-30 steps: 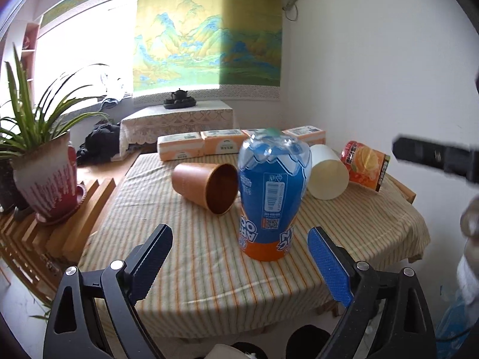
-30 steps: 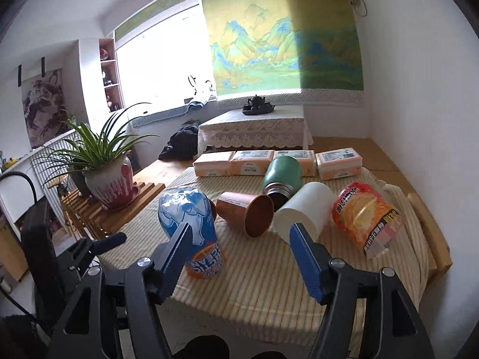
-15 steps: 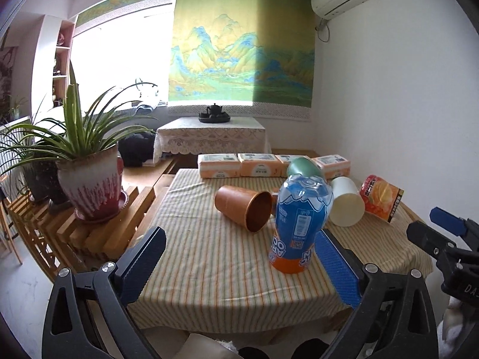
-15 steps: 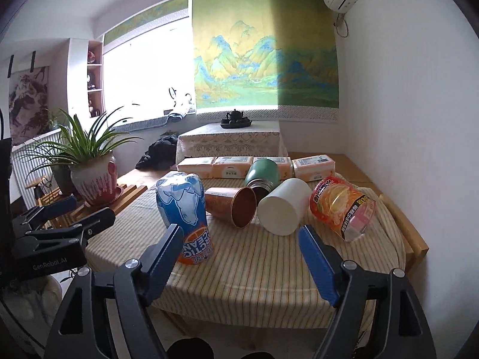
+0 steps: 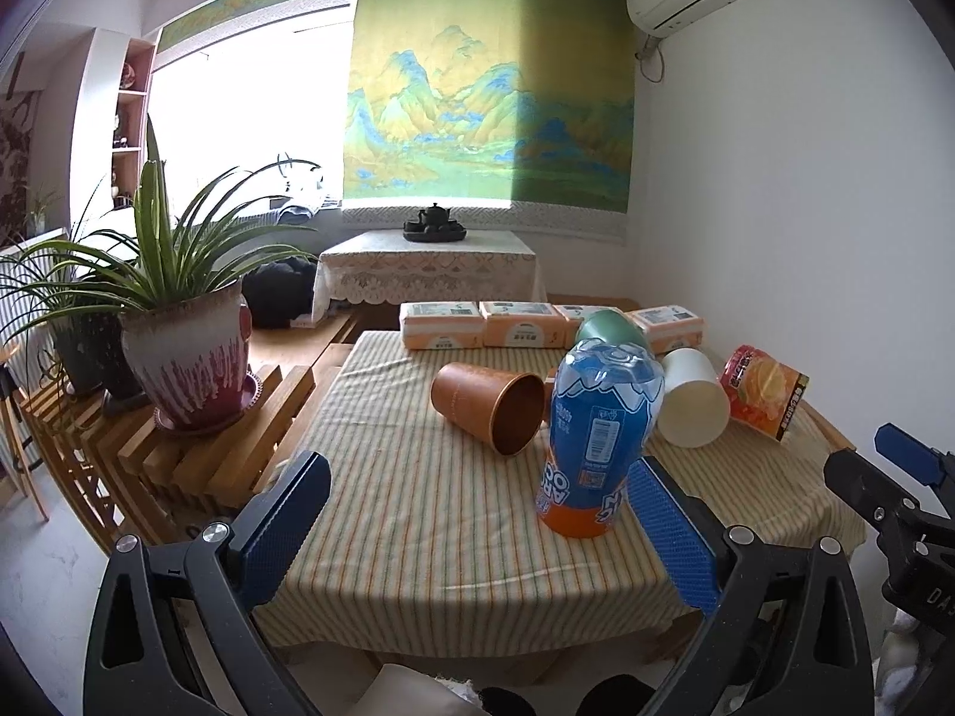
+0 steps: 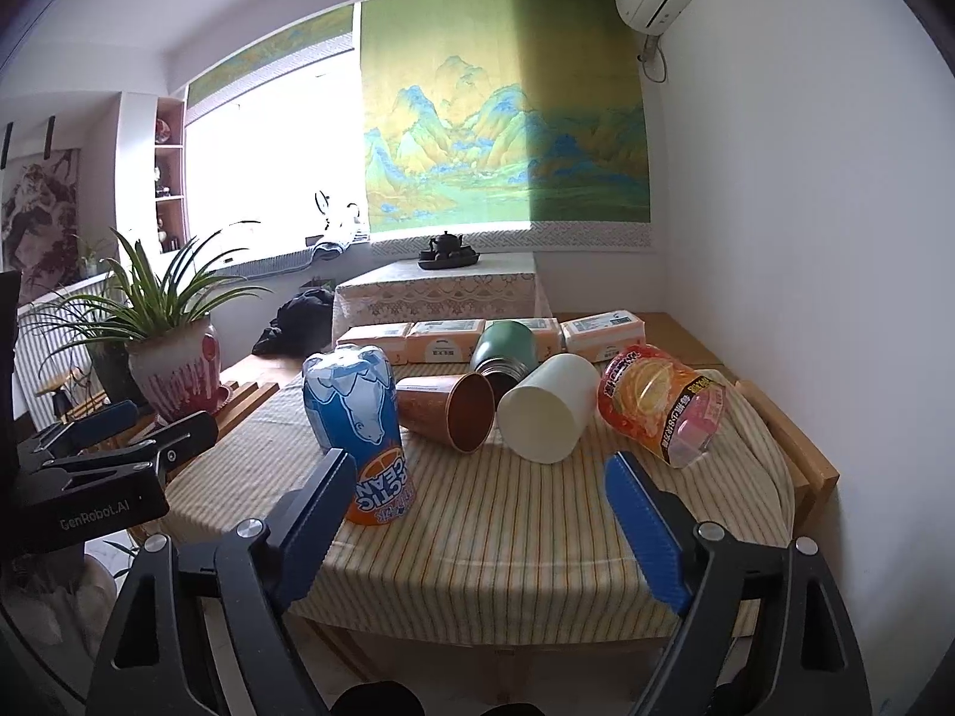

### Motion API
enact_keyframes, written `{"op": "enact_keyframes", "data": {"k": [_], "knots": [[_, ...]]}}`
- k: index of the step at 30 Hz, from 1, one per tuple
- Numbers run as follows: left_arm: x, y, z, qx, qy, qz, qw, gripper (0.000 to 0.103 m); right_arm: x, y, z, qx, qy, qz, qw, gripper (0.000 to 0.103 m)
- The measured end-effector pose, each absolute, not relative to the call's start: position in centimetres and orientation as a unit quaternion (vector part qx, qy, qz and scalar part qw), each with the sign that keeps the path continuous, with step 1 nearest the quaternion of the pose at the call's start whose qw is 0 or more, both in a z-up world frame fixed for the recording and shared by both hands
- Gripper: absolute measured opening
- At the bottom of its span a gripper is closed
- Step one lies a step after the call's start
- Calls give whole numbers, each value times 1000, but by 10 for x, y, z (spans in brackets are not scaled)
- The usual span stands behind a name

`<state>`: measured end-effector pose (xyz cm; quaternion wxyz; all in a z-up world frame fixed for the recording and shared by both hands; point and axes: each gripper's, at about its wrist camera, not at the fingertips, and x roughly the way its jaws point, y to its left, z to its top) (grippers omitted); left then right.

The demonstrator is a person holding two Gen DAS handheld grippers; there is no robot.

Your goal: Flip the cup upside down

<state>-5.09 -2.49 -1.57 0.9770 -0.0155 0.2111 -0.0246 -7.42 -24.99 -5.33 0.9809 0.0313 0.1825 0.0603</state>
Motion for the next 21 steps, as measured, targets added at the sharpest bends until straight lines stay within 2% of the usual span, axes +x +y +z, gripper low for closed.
{"op": "enact_keyframes", "data": {"k": [21], "knots": [[-50,-24,-17,-17,203,-18,979,102,-69,-251,-53,31,179,47,982,84]]}}
